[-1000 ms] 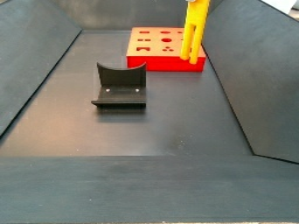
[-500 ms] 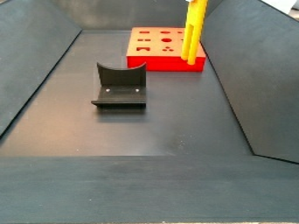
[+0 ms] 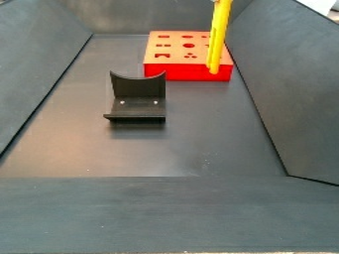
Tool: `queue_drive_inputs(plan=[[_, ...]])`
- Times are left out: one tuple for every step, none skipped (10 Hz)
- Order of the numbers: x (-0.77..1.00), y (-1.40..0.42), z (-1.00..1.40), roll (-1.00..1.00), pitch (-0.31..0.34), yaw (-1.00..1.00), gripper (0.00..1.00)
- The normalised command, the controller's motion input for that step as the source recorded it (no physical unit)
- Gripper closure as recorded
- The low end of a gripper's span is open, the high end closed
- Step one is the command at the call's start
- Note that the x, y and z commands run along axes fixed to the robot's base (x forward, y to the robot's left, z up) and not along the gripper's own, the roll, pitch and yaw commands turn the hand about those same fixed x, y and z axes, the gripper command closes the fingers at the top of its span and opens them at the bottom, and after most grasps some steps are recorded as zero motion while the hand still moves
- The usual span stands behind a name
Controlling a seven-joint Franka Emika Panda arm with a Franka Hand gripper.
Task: Pick up the square-circle object. Move up. Rotate the square-circle object. Place the square-circle object on the fixture. Regrasp the square-circle object. Move to above the board. Insert the square-circle object.
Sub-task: Rotate the square-circle object.
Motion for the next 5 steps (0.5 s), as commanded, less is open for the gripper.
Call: queue_drive_inputs(plan=[[0.01, 0.01, 0.01, -0.16, 0.069, -0.36, 1.00], [0.01, 0.01, 0.01, -0.16, 0.069, -0.24, 1.00], [0.00, 0.00, -1.00, -0.36, 0.068, -0.17, 1.00], [0.02, 0.01, -1.00, -0.35, 0.035, -0.11, 1.00], [0.03, 0.01, -1.00, -0.32, 0.019, -0.09, 1.00]])
